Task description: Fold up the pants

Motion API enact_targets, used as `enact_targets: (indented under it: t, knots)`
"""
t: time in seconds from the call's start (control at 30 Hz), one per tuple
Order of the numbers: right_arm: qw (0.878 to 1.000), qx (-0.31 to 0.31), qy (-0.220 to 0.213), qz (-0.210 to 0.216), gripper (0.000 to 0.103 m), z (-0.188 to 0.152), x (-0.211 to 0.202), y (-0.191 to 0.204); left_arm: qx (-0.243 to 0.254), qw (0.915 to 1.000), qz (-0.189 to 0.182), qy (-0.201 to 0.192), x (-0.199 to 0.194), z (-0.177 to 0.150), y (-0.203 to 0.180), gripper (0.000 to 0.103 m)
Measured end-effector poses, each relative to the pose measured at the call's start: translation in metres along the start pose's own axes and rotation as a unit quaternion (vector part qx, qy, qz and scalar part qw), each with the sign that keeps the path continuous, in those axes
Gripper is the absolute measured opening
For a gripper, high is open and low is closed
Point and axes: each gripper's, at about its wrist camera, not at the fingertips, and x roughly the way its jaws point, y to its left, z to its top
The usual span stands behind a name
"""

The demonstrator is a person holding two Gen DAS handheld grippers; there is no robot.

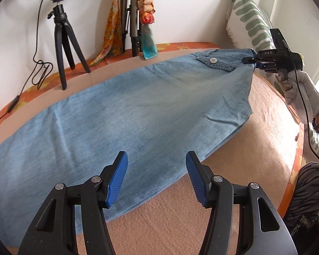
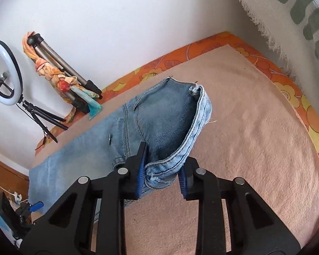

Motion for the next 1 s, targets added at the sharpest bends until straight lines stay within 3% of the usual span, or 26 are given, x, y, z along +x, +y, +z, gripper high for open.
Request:
enact_targets:
  t: [0.1, 0.2, 0.43, 0.6, 0.93, 0.97, 1.0]
  knots:
    - [0.999, -0.016, 0.025, -0.026, 0.031, -0.011, 0.016, 0.001, -0.018, 0.9998, 0.0, -0.003, 0.001, -0.003, 0.011, 0.056]
    - [0.998, -0.005, 0.045, -0.047, 0.046, -0.02, 0.019, -0.005, -0.038, 0.9993, 0.002, -0.007, -0.002, -0.005, 0.021, 0.056]
    - [0.998, 0.004, 0.063, 0.008, 0.059, -0.057, -0.008, 0.013, -0.049, 0.9984, 0.002, -0.027, -0.019, -0.007, 0.028, 0.056]
    - [0.991, -0.007, 0.112, 0.076, 0.059, -0.092, 0.003, 0.049, -0.056, 0.9974, 0.004, -0.045, -0.038, -0.01, 0.033, 0.056]
    - [0.988, -0.017, 0.119, 0.092, 0.059, -0.138, 0.028, 0.087, -0.073, 0.9934, 0.028, -0.083, -0.09, -0.015, 0.052, 0.056]
    - [0.987, -0.012, 0.123, 0.101, 0.055, -0.14, 0.028, 0.09, -0.076, 0.9928, 0.033, -0.087, -0.096, -0.015, 0.055, 0.056]
    - [0.986, -0.003, 0.13, 0.109, 0.039, -0.141, 0.03, 0.093, -0.078, 0.9921, 0.038, -0.091, -0.102, -0.015, 0.059, 0.056]
